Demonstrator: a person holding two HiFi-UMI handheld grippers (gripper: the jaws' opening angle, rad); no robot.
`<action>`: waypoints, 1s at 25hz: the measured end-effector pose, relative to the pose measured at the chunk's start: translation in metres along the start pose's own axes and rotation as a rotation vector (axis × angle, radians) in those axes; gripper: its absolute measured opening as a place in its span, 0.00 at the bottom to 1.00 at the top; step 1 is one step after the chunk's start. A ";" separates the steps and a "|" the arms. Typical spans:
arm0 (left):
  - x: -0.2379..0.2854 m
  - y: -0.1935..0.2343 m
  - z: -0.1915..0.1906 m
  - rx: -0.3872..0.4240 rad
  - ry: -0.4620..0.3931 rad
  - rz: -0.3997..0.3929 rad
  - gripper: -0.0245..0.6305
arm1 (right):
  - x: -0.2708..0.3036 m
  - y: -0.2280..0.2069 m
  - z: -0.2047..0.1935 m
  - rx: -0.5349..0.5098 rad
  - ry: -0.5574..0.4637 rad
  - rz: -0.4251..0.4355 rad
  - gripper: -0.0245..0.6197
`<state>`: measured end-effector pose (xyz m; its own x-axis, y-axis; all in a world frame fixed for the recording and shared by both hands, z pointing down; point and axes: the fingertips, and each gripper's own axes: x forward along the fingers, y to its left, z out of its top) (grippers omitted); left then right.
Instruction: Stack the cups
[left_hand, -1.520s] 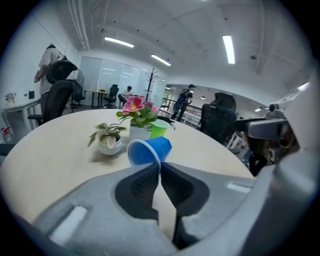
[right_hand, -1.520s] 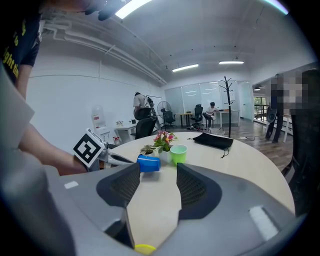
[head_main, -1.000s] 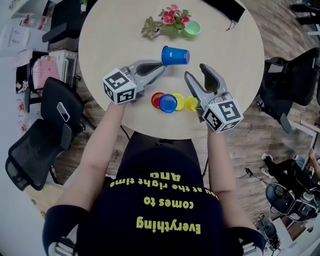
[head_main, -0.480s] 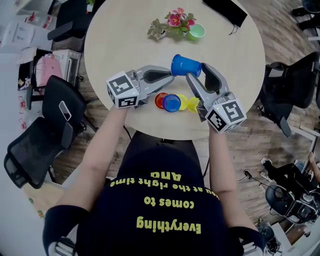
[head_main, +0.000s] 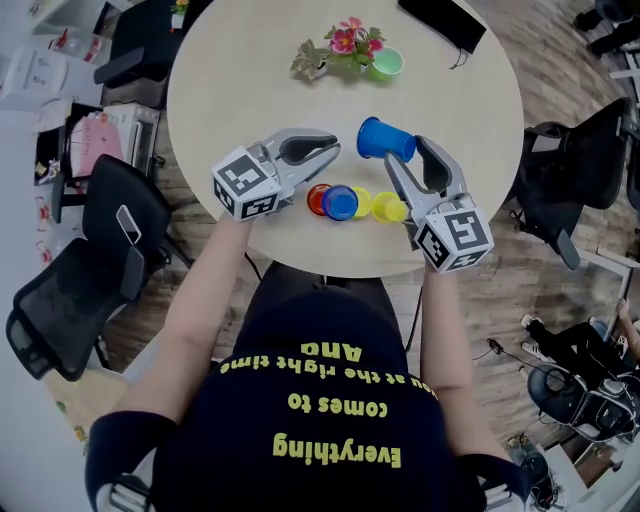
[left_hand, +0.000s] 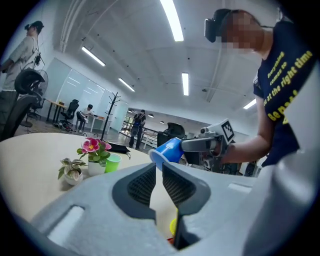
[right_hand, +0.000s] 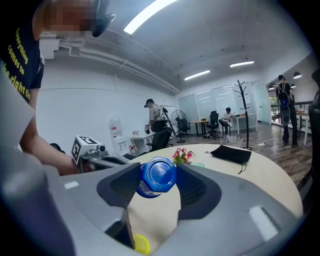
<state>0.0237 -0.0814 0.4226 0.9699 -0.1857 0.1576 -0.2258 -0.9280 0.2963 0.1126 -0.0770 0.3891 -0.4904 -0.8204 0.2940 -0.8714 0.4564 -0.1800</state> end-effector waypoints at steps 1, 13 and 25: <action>-0.001 0.002 -0.001 0.010 0.004 0.022 0.10 | -0.004 0.001 -0.003 -0.017 0.018 -0.005 0.40; -0.022 0.014 -0.005 0.108 0.020 0.240 0.07 | -0.047 0.024 -0.050 -0.194 0.284 -0.015 0.40; -0.036 0.010 -0.014 0.088 0.018 0.263 0.07 | -0.055 0.043 -0.104 -0.452 0.588 0.024 0.40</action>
<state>-0.0151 -0.0790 0.4330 0.8772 -0.4185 0.2352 -0.4598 -0.8734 0.1606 0.1010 0.0230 0.4626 -0.3249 -0.5467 0.7717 -0.7188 0.6730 0.1741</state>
